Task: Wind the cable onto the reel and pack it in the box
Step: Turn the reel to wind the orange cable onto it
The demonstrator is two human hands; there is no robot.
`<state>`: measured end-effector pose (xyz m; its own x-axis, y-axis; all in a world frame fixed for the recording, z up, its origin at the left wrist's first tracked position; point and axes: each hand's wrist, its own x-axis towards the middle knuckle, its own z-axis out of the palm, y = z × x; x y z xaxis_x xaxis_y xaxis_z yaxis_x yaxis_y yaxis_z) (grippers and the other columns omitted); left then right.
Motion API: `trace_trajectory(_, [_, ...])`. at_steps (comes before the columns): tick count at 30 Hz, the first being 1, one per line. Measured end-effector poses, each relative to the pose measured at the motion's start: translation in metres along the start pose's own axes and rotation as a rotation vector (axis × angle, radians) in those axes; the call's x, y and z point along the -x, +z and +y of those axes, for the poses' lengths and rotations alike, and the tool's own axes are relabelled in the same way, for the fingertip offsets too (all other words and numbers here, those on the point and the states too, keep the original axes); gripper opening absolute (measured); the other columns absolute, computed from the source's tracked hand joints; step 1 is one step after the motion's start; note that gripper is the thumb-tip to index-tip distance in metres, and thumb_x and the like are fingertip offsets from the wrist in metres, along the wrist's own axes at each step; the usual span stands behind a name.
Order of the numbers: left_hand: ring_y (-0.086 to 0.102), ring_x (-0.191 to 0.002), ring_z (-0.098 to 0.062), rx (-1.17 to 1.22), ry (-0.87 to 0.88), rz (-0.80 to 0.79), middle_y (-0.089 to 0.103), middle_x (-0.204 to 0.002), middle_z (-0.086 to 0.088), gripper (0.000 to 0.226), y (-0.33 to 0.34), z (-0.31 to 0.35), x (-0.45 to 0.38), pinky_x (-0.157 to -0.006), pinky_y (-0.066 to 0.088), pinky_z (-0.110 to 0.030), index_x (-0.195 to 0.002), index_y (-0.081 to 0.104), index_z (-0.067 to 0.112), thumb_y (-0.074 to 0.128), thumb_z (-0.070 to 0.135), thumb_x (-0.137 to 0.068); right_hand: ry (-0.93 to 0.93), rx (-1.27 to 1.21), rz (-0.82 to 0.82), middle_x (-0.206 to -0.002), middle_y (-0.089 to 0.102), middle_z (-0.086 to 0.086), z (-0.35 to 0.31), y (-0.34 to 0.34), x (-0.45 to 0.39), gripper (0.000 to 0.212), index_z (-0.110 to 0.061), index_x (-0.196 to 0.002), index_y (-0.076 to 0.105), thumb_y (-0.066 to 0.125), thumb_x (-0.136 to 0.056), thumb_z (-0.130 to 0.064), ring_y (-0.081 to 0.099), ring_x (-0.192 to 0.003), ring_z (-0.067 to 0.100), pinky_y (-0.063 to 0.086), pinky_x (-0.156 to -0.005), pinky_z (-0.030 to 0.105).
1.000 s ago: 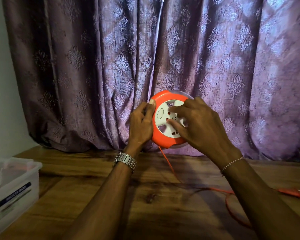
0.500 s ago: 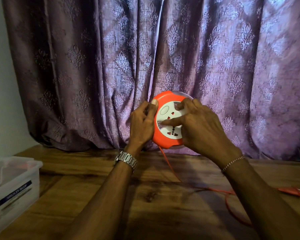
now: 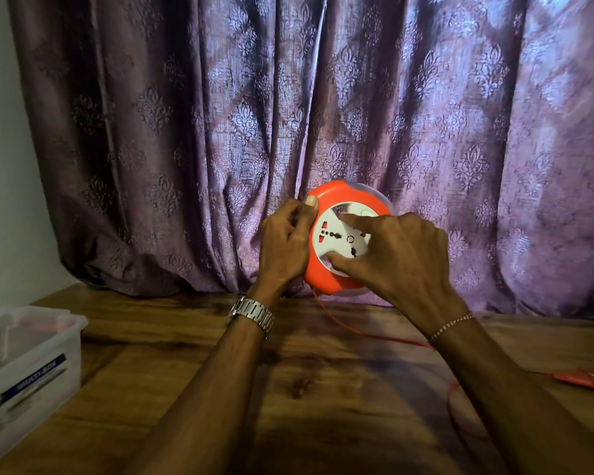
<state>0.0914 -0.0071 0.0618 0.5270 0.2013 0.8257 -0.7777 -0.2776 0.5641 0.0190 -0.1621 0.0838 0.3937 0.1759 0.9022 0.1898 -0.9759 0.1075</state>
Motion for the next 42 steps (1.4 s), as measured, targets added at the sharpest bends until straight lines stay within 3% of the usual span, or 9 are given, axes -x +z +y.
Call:
trace_trajectory(5, [0.037,-0.054,-0.003,0.035,-0.028,0.020,0.049,-0.050,0.015,0.043,-0.001,-0.002,-0.002,-0.055,0.030,-0.031,-0.062,0.044,0.025,0.052,0.041,-0.101,-0.089,-0.061,0.016,-0.081,0.068,0.002,0.008,0.003,-0.002,0.062,-0.039,-0.117,0.065,0.063,-0.065,-0.072,0.058,-0.085,0.030,0.036,-0.055,0.028])
trace_trajectory(8, [0.037,-0.053,-0.003,0.065,-0.038,0.024,0.049,-0.051,0.015,0.042,-0.002,-0.003,-0.004,-0.055,0.031,-0.031,-0.062,0.045,0.028,0.052,0.042,-0.101,-0.256,-0.141,0.090,-0.092,0.057,0.004,0.012,0.001,-0.007,0.036,-0.031,-0.109,0.071,0.066,-0.080,-0.051,0.046,-0.091,0.028,0.036,-0.064,0.032])
trace_trajectory(12, [0.038,-0.056,-0.010,0.049,-0.029,0.028,0.045,-0.054,0.009,0.042,-0.002,-0.003,-0.004,-0.057,0.032,-0.033,-0.063,0.043,0.024,0.052,0.042,-0.101,-0.423,-0.189,-0.088,-0.122,0.060,0.001,0.016,-0.001,-0.010,0.031,-0.030,-0.091,0.074,0.047,-0.078,-0.022,0.047,-0.103,0.029,0.044,-0.084,0.041])
trace_trajectory(15, [0.039,-0.058,-0.013,0.030,-0.017,0.013,0.046,-0.058,0.008,0.042,-0.002,-0.004,-0.003,-0.057,0.033,-0.035,-0.066,0.044,0.021,0.050,0.043,-0.101,-0.444,-0.130,-0.223,-0.134,0.056,0.003,0.015,-0.004,-0.009,0.036,-0.036,-0.097,0.075,0.059,-0.071,-0.018,0.047,-0.108,0.031,0.041,-0.093,0.041])
trace_trajectory(19, [0.040,-0.057,-0.010,-0.025,-0.007,0.010,0.047,-0.056,0.008,0.043,-0.001,-0.003,-0.002,-0.055,0.033,-0.034,-0.064,0.044,0.023,0.051,0.042,-0.102,-0.412,-0.047,-0.221,-0.131,0.057,0.001,0.012,-0.009,-0.009,0.055,-0.044,-0.100,0.073,0.025,-0.074,-0.040,0.048,-0.105,0.032,0.041,-0.079,0.041])
trace_trajectory(22, [0.040,-0.056,-0.009,-0.042,-0.007,0.011,0.046,-0.053,0.008,0.044,-0.001,-0.001,-0.001,-0.055,0.033,-0.035,-0.062,0.043,0.025,0.052,0.040,-0.102,-0.397,0.012,-0.229,-0.130,0.057,0.000,0.011,-0.009,-0.007,0.056,-0.049,-0.102,0.070,0.021,-0.077,-0.040,0.048,-0.104,0.032,0.038,-0.073,0.041])
trace_trajectory(27, [0.044,-0.058,-0.010,-0.028,-0.003,0.010,0.050,-0.056,0.008,0.043,-0.001,-0.001,-0.001,-0.056,0.036,-0.035,-0.063,0.043,0.024,0.052,0.041,-0.101,-0.359,0.051,-0.224,-0.125,0.052,0.004,0.013,-0.004,-0.006,0.050,-0.055,-0.119,0.058,0.033,-0.080,-0.036,0.045,-0.105,0.030,0.037,-0.075,0.040])
trace_trajectory(35, [0.041,-0.056,-0.006,0.028,-0.011,0.004,0.050,-0.057,0.009,0.041,0.004,0.001,-0.001,-0.054,0.033,-0.033,-0.067,0.049,0.018,0.051,0.041,-0.101,-0.034,-0.149,0.036,-0.069,0.071,0.008,0.009,-0.001,-0.006,0.038,-0.035,-0.113,0.070,0.055,-0.079,-0.045,0.063,-0.069,0.035,0.049,-0.059,0.035])
trace_trajectory(42, [0.038,-0.053,0.000,0.028,-0.026,0.009,0.050,-0.052,0.013,0.042,0.003,-0.003,0.001,-0.053,0.033,-0.027,-0.064,0.045,0.024,0.052,0.041,-0.102,-0.244,-0.200,-0.045,-0.095,0.068,0.006,0.018,-0.008,-0.011,0.018,-0.020,-0.095,0.074,0.066,-0.079,-0.017,0.053,-0.087,0.033,0.047,-0.074,0.043])
